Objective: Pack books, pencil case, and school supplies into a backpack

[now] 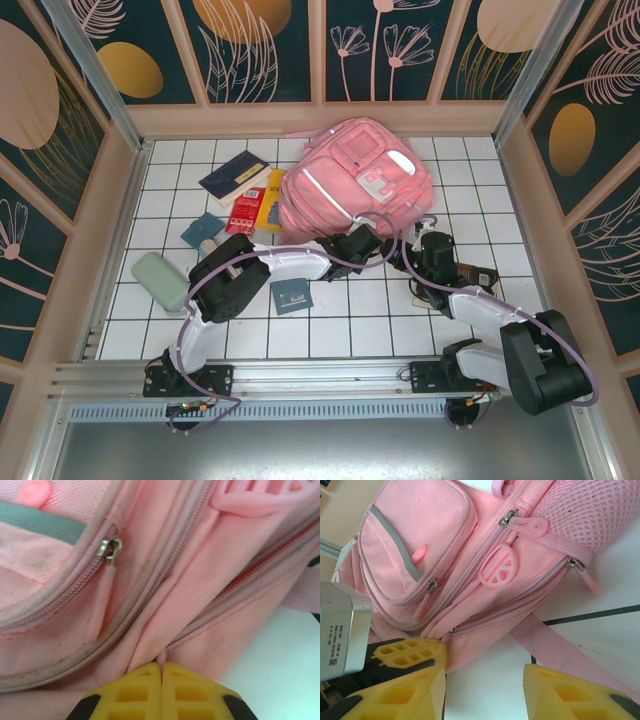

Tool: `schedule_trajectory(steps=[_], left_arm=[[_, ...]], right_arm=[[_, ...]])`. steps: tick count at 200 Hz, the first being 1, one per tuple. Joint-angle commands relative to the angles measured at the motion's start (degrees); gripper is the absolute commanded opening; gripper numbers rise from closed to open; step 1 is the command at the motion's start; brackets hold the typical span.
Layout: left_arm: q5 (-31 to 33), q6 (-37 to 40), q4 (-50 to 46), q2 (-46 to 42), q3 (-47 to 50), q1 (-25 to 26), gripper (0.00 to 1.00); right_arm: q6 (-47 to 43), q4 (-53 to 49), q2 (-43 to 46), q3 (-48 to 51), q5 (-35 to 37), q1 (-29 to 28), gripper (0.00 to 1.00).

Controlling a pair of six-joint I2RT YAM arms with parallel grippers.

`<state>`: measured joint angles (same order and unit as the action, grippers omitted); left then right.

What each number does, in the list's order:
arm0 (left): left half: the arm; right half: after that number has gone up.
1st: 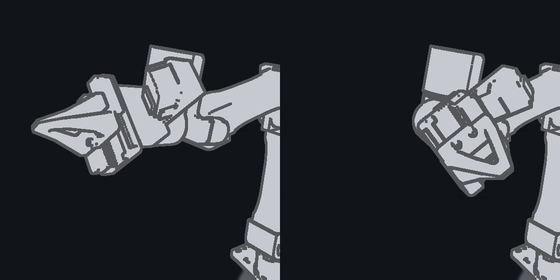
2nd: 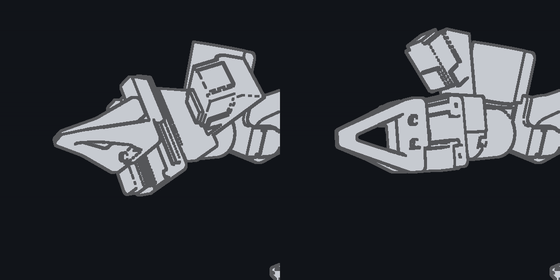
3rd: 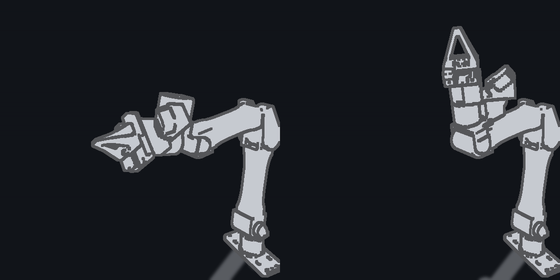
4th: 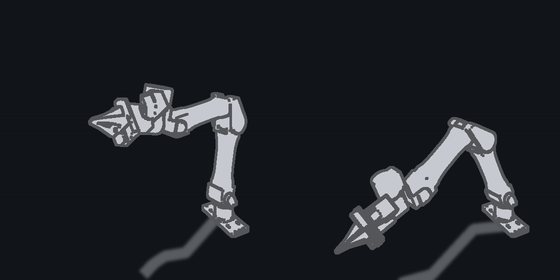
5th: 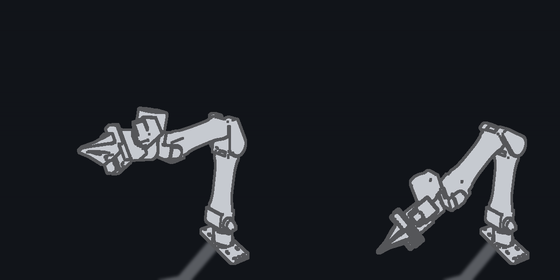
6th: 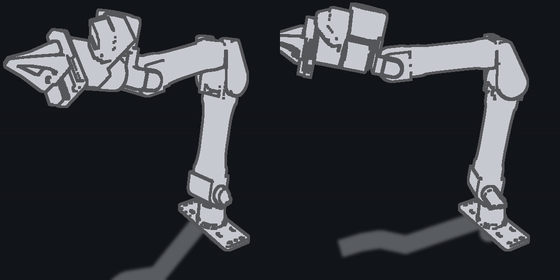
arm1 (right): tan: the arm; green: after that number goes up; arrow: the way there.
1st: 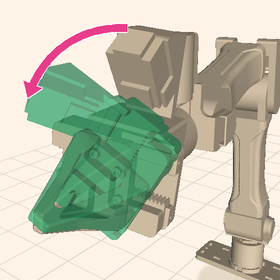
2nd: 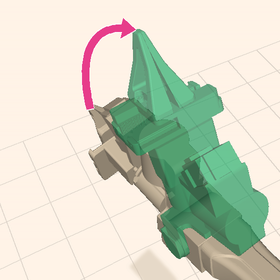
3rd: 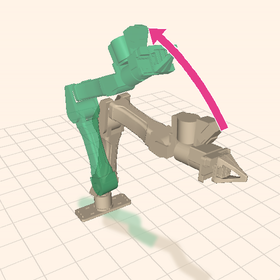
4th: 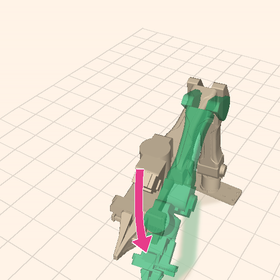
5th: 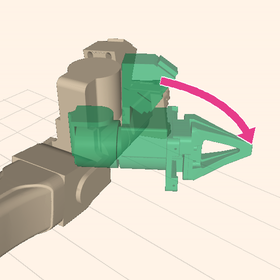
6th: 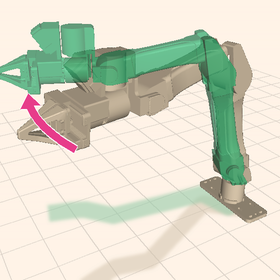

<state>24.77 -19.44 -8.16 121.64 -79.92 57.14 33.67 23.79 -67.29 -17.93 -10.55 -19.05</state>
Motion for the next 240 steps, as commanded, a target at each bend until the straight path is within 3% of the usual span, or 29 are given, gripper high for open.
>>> schedule_trajectory(steps=[1, 29, 44, 87, 164, 186, 202, 222, 240], left_arm=[[1.91, 0.36, -2.25, -0.84, 0.1, -0.11, 0.0], [0.12, 0.2, -0.25, -3.0, 1.54, -0.11, 0.0], [-1.0, 0.1, 0.32, -3.98, 2.19, -0.15, 0.0], [-2.43, -0.17, 1.37, -6.89, 4.47, -0.11, 0.0], [-6.35, -0.36, 2.6, -10.0, 6.79, -0.11, 0.0], [-6.63, -0.42, 2.65, -10.58, 7.45, -0.12, 0.0], [-5.82, -0.53, 2.8, -10.96, 8.17, -0.17, 0.0], [-3.52, -0.77, 2.37, -11.34, 9.01, -0.21, 0.0], [-1.19, -1.02, 2.27, -11.94, 10.07, -0.45, 0.0]], right_arm=[[1.59, 1.93, 0.39, -0.09, -0.79, 0.56, 0.45], [4.01, 3.82, -0.88, 0.35, -1.47, 0.58, 0.46], [6.11, 5.58, -3.05, 0.03, -1.76, 0.44, 0.51], [10.27, 9.82, -11.72, -3.47, -4.31, -0.33, 0.49], [15.28, 14.1, -22.69, -8.72, -0.46, -1.42, 0.5], [16.61, 14.79, -24.68, -9.22, 0.53, -0.66, 0.42], [16.96, 15.29, -25.08, -8.88, 1.59, 0.12, 0.28], [16.1, 14.33, -24.79, -8.79, 2.17, 1.23, 0.01], [15.21, 13.23, -24.32, -8.5, 2.33, 2.41, 0.0]])
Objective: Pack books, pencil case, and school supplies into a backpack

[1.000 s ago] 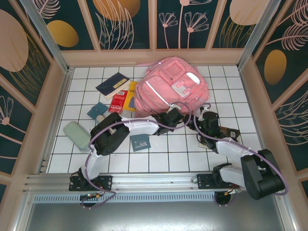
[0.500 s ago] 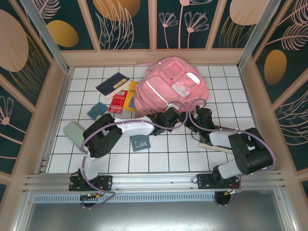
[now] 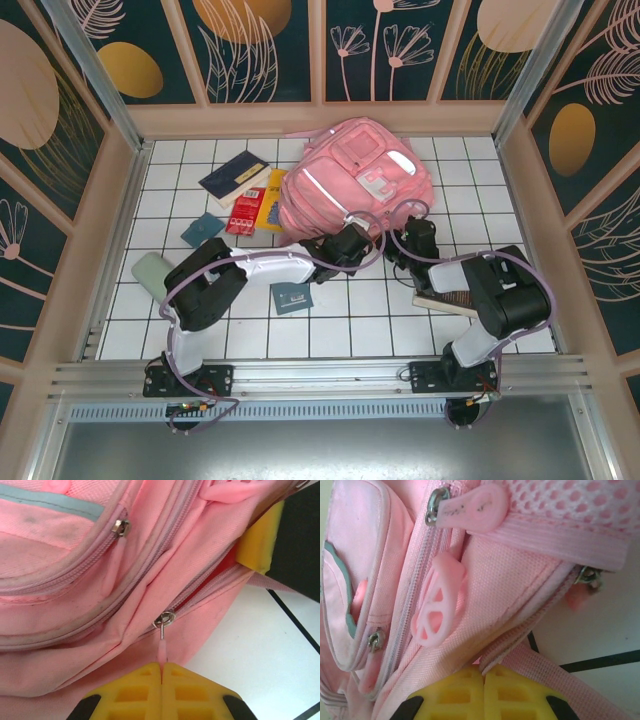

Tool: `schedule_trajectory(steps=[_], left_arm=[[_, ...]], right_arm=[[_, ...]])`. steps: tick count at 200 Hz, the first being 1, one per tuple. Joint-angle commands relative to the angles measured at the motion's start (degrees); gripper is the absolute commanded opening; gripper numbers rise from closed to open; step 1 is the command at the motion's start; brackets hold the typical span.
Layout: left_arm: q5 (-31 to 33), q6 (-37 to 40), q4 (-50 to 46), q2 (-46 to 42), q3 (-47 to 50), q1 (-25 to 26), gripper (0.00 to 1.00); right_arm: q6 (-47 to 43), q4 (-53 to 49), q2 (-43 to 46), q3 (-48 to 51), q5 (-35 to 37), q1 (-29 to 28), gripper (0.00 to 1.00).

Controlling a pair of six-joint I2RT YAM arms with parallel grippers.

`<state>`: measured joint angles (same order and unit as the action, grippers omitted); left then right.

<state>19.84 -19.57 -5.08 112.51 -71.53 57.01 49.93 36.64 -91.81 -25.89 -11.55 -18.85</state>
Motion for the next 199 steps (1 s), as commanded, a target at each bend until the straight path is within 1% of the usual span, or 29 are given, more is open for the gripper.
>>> schedule_trajectory(steps=[1, 32, 82, 111, 126, 136, 149, 152, 159, 172, 199], left_arm=[[3.78, -0.84, -0.81, -2.81, 1.76, -0.32, 0.0], [6.14, -2.3, -1.59, -4.54, 3.86, -2.22, 0.0], [9.06, -4.81, -3.74, -10.18, 8.42, -7.4, 0.0], [10.66, -5.21, -4.4, -12.42, 10.3, -8.57, 0.0], [10.62, -4.93, -4.38, -12.74, 10.52, -8.66, 0.0], [8.17, -3.92, -3.09, -13.54, 10.96, -8.67, 0.0], [4.41, -3.26, -0.31, -13.92, 12.11, -8.67, 0.0], [3.22, -3.09, 0.38, -15.47, 12.33, -8.6, 0.0], [0.66, -2.64, 1.74, -16.0, 12.61, -8.55, 0.0], [-2.0, -2.32, 2.83, -15.73, 12.27, -8.38, 0.0], [-4.01, -0.96, 3.83, -14.65, 10.64, -7.13, 0.0]], right_arm=[[-1.15, 0.32, 0.26, -0.51, 3.31, 2.27, 0.0], [-3.01, -1.05, 2.06, 0.4, 3.72, 4.45, 0.0], [-6.28, -3.99, 5.49, 1.25, 3.71, 9.63, 0.0], [-8.22, -5.78, 6.13, 0.76, 2.63, 13.25, 0.0], [-8.94, -6.81, 6.44, 0.28, 1.64, 14.81, 0.0], [-9.51, -7.38, 7.09, -0.02, 0.38, 15.25, 0.0], [-9.53, -7.87, 8.68, -0.2, -1.49, 14.78, 0.18], [-9.36, -8.24, 9.15, -0.19, -1.65, 14.57, 0.22], [-8.91, -9.33, 10.53, -0.17, -1.49, 13.57, 0.29], [-8.32, -11.1, 13.72, 0.08, 0.17, 10.76, 0.35], [-6.03, -13.06, 19.45, 1.74, 6.34, 2.19, 0.46]])
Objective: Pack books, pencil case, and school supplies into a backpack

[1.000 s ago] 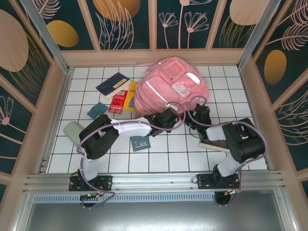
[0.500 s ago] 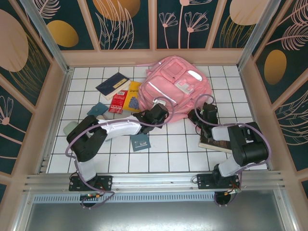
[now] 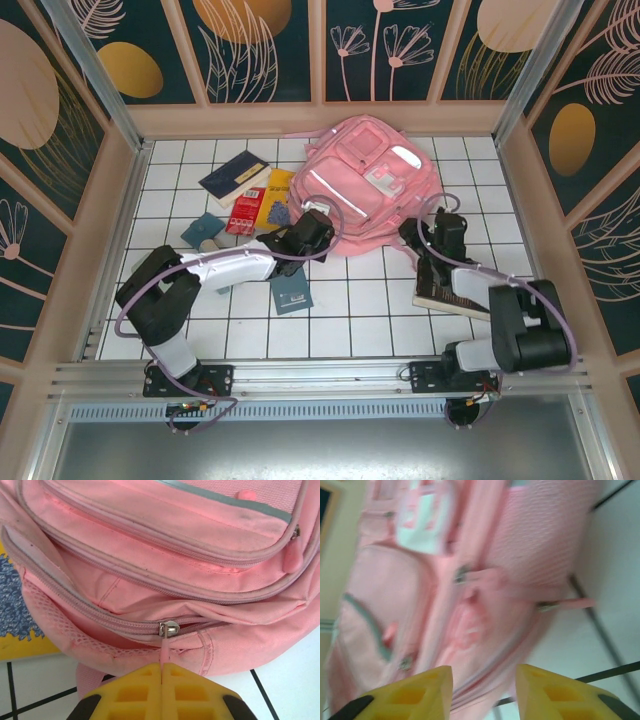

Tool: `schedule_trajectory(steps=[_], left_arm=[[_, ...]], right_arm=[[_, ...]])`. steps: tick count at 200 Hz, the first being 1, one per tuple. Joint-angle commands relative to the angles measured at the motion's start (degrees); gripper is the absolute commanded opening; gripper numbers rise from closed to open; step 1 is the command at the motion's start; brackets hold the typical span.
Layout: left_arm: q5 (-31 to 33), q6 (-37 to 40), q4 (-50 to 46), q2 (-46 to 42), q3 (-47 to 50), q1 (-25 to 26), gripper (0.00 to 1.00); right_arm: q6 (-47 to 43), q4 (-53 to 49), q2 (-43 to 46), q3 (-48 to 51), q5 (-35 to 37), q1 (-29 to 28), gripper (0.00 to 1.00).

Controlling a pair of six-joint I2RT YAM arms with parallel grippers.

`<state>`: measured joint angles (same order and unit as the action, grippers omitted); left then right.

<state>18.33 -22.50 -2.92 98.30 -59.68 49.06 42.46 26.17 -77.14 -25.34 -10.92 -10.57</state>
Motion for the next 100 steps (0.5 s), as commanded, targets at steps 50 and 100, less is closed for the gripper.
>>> schedule_trajectory(steps=[50, 100], left_arm=[[-4.68, 3.71, 3.13, 1.64, -2.9, 3.52, 0.0], [-5.97, 4.27, 3.53, 0.51, -2.91, 6.31, 0.0]], right_arm=[[8.73, 4.15, -0.05, 3.86, 4.92, -11.72, 0.55], [10.98, 7.96, -8.54, 0.41, 2.69, -13.72, 0.59]])
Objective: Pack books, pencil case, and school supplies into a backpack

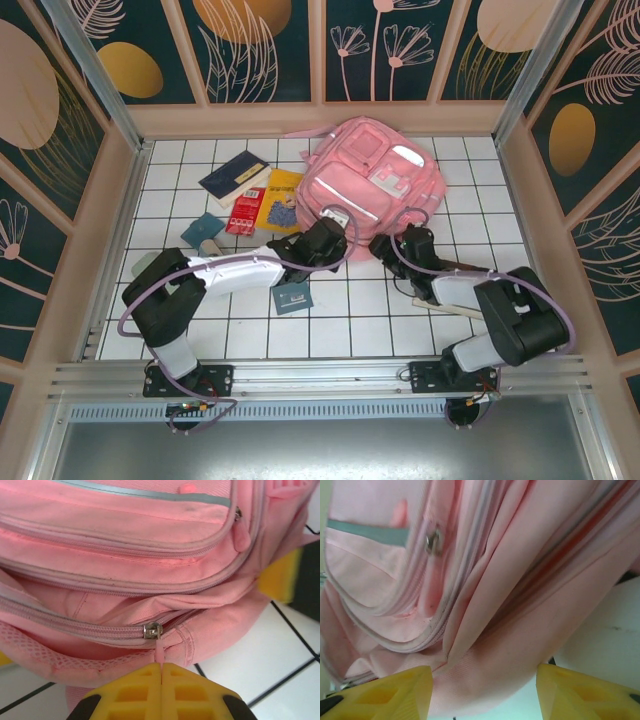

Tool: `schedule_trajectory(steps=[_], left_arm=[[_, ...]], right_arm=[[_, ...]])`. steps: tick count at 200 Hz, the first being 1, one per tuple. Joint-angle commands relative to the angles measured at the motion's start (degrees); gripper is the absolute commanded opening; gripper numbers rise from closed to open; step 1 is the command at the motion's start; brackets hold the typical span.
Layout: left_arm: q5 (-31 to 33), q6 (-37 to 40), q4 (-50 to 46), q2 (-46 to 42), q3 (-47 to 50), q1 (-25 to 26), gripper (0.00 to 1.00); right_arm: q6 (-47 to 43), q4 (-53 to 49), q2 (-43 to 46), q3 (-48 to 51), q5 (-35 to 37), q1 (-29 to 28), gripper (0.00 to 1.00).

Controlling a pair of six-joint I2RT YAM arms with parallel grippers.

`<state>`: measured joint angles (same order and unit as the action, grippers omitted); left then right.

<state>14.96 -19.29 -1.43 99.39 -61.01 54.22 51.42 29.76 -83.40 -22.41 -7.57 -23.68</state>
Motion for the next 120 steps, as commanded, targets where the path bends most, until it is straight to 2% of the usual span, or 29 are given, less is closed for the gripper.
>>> schedule_trajectory(steps=[1, 17, 32, 53, 72, 120], left_arm=[[-2.63, 1.08, 2.05, -0.6, -1.57, 1.15, 0.0], [-2.88, 0.81, 2.31, -0.82, -1.1, 1.29, 0.0], [-1.61, 0.25, 2.35, -2.55, -0.47, 1.33, 0.0], [4.99, -0.4, 0.65, -2.9, -0.51, 1.33, 0.0], [10.73, -0.72, -0.79, -2.41, -0.34, 0.94, 0.0], [14.65, -2.59, -2.61, -1.75, 1.5, -3.62, 0.0]], right_arm=[[2.02, 4.4, -2.42, -2.53, -0.63, -0.59, 0.59], [1.6, 4.74, -3.58, -2.81, 0.15, -0.42, 0.52], [0.49, 4.31, -3.73, -2.97, 0.67, 0.47, 0.29], [-1.73, 2.16, -2.54, -3.01, 0.98, 2.98, 0.0], [-4.09, 0.05, -0.58, -2.99, 0.63, 6.17, 0.0], [-9.98, -4.59, 4.45, -2.99, 0.19, 13.16, 0.0]])
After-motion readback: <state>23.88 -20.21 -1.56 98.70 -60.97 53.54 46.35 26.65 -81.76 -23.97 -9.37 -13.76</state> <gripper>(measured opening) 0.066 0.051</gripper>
